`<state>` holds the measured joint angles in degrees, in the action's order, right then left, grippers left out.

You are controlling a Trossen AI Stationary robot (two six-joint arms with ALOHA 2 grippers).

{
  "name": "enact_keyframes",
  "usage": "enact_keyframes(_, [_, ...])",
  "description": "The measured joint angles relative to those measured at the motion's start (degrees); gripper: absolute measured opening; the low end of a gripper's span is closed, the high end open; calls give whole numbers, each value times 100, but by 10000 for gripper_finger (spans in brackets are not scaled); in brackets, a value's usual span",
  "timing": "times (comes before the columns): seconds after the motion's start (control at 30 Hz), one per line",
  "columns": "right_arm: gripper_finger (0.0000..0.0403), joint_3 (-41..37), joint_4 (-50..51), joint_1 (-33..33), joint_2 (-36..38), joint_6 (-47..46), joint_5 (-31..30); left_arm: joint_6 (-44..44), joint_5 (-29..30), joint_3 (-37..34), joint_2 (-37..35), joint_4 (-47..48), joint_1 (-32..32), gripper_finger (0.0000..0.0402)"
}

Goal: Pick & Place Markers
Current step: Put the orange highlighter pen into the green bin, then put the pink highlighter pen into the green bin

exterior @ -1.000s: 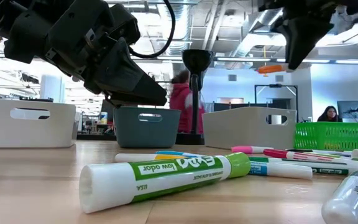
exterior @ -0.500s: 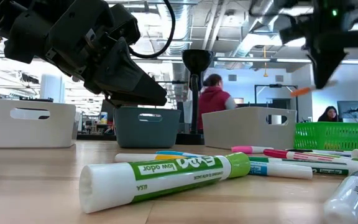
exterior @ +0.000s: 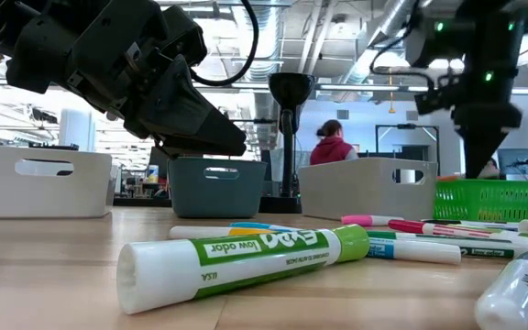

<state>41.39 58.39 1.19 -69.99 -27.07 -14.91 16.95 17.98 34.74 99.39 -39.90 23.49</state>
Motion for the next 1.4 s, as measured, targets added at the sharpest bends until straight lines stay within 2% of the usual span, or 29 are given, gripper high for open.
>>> enact_keyframes(0.2, [31,-246,-290,273,-274,2,-3,0,0,0,0,-2,0,118])
enact_keyframes(0.53, [94,-241,-351,491,-634,4,-8,0,0,0,-2,-26,0,118])
enact_keyframes(0.73, [130,-212,-313,406,-727,22,-8,2,0,0,-2,-26,0,118])
enact_keyframes(1.07, [170,928,1066,-360,-703,-351,-211,2,0,0,-2,-31,0,118])
enact_keyframes(1.23, [173,1428,392,-1020,-701,-115,-355,0,0,0,-2,-31,0,118])
enact_keyframes(1.4, [174,1503,-851,-1600,-748,863,-613,0,0,0,-2,-35,0,117])
